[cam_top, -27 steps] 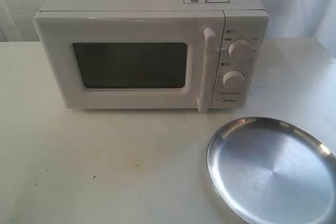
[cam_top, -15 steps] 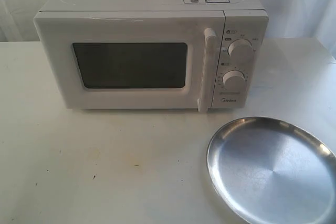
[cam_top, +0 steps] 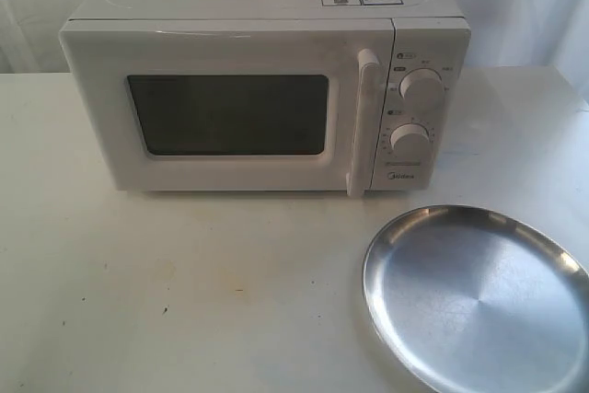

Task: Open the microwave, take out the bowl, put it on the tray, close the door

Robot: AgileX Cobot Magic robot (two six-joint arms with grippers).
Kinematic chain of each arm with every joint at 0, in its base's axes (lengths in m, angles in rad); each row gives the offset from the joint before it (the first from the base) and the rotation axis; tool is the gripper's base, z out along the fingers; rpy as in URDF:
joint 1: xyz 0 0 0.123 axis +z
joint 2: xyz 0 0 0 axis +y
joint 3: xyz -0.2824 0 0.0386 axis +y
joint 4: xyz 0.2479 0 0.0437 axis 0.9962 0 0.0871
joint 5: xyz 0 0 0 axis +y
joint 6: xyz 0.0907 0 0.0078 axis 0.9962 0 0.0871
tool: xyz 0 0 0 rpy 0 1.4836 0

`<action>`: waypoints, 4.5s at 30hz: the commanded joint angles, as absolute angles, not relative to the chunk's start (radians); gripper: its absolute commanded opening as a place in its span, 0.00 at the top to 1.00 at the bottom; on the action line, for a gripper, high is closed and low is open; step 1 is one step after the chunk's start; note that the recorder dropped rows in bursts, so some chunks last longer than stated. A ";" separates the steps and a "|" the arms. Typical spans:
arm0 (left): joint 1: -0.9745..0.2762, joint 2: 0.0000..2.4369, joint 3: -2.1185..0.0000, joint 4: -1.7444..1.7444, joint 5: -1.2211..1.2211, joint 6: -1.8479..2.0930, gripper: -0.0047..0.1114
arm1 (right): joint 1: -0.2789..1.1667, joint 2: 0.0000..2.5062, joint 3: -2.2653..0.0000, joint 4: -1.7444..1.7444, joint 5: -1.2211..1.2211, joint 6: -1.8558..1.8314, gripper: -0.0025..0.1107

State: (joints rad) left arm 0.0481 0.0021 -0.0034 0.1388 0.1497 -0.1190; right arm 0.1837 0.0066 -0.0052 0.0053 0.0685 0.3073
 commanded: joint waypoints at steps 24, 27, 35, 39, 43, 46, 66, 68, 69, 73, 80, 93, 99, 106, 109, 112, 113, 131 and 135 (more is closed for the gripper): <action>0.047 0.000 0.000 0.135 0.149 -0.125 0.96 | 0.299 0.015 0.000 -0.541 -0.704 1.056 0.98; 0.047 0.000 0.000 0.135 0.149 -0.125 0.96 | 0.301 0.086 -0.081 -0.860 -0.976 1.277 0.98; 0.047 0.000 0.000 0.135 0.149 -0.125 0.96 | 0.299 0.531 -0.310 -1.096 -0.614 1.107 0.98; 0.047 0.000 0.000 0.135 0.149 -0.125 0.96 | 0.299 0.913 -0.341 -0.888 -0.741 0.904 0.98; 0.047 0.000 0.000 0.135 0.149 -0.125 0.96 | 0.299 1.235 -0.341 -0.855 -0.911 0.741 0.98; 0.047 0.000 0.000 0.135 0.149 -0.125 0.96 | 0.299 1.364 -0.341 -0.661 -0.952 0.631 0.98; 0.047 0.000 0.000 0.135 0.149 -0.125 0.96 | 0.299 1.558 -0.459 -0.743 -0.959 0.381 0.55; 0.047 0.000 0.000 0.135 0.149 -0.125 0.96 | 0.299 1.640 -0.512 -0.797 -0.983 0.377 0.55; 0.047 0.000 0.000 0.135 0.149 -0.125 0.96 | 0.299 1.675 -0.532 -0.838 -0.995 0.340 0.55; 0.047 0.000 0.000 0.135 0.149 -0.125 0.96 | 0.299 1.757 -0.590 -0.852 -1.007 0.250 0.55; 0.047 0.000 0.000 0.135 0.149 -0.125 0.96 | 0.299 1.817 -0.643 -0.825 -0.988 0.205 0.55; 0.047 0.000 0.000 0.135 0.149 -0.125 0.96 | 0.299 1.876 -0.772 -0.945 -0.983 0.261 0.63; 0.047 0.000 0.000 0.135 0.149 -0.125 0.96 | 0.299 1.876 -0.783 -1.012 -0.961 0.291 0.83; 0.047 0.000 0.000 0.135 0.149 -0.125 0.96 | 0.299 1.876 -0.783 -1.090 -0.970 0.303 0.98; 0.047 0.000 0.000 0.135 0.149 -0.125 0.96 | 0.299 1.876 -0.785 -1.179 -1.042 0.334 0.98; 0.047 0.000 0.000 0.135 0.149 -0.125 0.96 | 0.299 1.876 -0.785 -1.246 -1.103 0.372 0.98; 0.047 0.000 0.000 0.135 0.149 -0.125 0.96 | 0.299 1.876 -0.785 -1.274 -1.110 0.387 0.98; 0.047 0.000 0.000 0.135 0.149 -0.125 0.96 | 0.315 1.874 -0.785 -1.569 -1.221 0.520 0.98; 0.047 0.000 0.000 0.135 0.149 -0.125 0.96 | 0.319 1.874 -0.820 -1.543 -1.221 0.501 0.98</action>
State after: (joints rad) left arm 0.0481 0.0021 -0.0034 0.1388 0.1497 -0.1190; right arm 0.2618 1.8837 -0.8239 -1.1749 -1.0091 0.5354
